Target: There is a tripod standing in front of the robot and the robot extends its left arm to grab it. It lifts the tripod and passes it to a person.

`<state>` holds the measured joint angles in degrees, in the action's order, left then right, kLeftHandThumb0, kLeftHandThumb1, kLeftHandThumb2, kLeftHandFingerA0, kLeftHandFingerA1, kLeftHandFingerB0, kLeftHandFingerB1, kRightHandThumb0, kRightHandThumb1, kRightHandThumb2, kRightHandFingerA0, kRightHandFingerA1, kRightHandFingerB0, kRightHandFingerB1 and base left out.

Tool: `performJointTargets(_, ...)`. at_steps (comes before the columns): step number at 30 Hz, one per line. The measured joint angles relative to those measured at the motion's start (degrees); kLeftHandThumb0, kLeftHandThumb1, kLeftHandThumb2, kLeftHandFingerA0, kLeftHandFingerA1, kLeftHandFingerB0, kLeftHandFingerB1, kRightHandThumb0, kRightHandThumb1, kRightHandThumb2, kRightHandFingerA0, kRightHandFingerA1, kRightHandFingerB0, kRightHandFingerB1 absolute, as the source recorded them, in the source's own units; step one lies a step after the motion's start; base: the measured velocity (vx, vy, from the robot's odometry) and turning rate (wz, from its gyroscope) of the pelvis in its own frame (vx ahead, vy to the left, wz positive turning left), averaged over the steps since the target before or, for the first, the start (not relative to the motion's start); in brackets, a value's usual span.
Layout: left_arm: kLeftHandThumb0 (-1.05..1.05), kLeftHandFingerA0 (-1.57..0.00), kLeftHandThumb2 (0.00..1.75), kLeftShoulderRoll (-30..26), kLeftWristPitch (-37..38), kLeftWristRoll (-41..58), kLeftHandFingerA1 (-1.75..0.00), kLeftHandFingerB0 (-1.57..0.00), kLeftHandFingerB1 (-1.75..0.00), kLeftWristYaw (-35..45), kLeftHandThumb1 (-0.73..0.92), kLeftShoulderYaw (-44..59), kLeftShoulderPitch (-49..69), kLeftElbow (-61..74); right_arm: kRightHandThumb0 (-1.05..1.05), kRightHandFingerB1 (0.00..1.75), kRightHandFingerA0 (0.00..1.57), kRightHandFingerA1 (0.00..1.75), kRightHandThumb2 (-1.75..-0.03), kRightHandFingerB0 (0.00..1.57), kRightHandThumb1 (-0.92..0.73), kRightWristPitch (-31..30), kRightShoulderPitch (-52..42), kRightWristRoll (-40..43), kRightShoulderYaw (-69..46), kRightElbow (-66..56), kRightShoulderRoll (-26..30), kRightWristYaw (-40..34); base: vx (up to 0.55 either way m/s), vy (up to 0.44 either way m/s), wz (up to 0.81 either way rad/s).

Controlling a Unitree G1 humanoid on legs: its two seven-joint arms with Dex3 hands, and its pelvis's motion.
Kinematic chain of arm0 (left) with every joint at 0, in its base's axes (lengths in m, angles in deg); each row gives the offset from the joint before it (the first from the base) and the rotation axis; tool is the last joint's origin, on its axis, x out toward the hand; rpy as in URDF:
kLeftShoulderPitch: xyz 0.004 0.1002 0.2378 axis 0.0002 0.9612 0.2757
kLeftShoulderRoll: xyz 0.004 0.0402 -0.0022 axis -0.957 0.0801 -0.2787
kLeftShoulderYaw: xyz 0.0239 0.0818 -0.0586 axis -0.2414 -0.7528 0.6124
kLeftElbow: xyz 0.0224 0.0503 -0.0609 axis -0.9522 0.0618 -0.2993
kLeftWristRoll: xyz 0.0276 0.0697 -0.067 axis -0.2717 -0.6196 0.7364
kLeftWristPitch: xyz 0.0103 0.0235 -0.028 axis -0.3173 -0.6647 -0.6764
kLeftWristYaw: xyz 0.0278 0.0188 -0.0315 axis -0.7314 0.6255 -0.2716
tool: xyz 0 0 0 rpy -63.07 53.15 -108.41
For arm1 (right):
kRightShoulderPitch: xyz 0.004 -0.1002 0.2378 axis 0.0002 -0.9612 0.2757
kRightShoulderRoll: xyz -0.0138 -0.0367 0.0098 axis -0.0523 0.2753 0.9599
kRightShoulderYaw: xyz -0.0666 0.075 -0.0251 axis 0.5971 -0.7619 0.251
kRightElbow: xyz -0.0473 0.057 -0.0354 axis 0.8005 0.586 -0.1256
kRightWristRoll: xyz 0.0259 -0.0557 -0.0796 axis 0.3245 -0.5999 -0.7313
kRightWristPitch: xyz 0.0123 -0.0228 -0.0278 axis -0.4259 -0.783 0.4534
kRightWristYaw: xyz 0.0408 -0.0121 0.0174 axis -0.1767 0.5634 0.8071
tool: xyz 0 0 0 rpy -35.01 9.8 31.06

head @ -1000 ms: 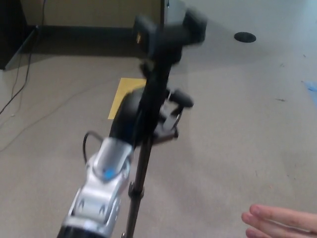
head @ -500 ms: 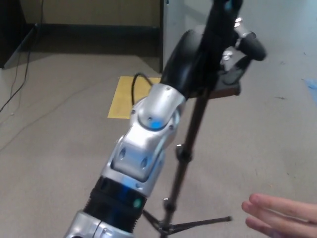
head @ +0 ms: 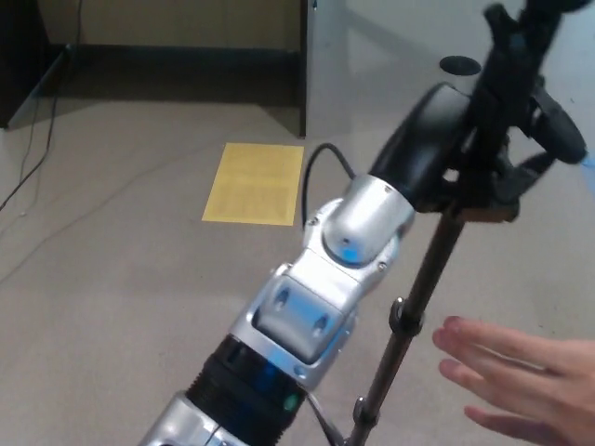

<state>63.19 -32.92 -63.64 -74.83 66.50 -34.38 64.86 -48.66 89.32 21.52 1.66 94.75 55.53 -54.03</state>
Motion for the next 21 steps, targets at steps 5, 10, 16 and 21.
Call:
performJointTargets(5,-0.18,-0.87,0.82,0.1,-0.4,-0.1,-1.62,-0.72,-1.36,-0.5,0.70,-5.1,0.5,0.7,-0.72,0.43,0.44,0.53,-1.06,0.25,-0.67,-0.1,0.1,0.0,0.1,0.0,0.0,0.0,0.00,0.000,0.00)
performJointTargets(10,-0.20,-0.84,0.80,0.1,-1.0,-0.1,-1.59,-0.75,-1.26,-1.1,0.72,-10.6,1.3,2.1,-0.68,0.43,0.45,0.56,-1.06,0.22,-0.65,-0.1,0.1,0.0,0.1,-0.1,0.0,0.0,0.00,0.000,0.00)
performJointTargets(16,-0.18,-0.81,0.91,0.1,-1.3,0.0,-1.64,-0.68,-1.43,-1.4,0.66,-16.3,3.5,4.4,-0.67,0.34,0.48,0.38,-0.65,0.39,-0.75,-0.2,0.3,0.0,0.1,-0.3,0.0,0.1,0.00,0.000,0.00)
performJointTargets(21,-0.23,-0.81,0.91,0.1,-1.1,0.0,-1.61,-0.71,-1.39,-1.8,0.66,-20.0,5.4,4.7,-0.55,0.37,0.54,0.38,-0.63,0.53,-0.78,0.4,0.3,0.2,0.0,-0.4,0.0,0.2,0.00,0.000,0.00)
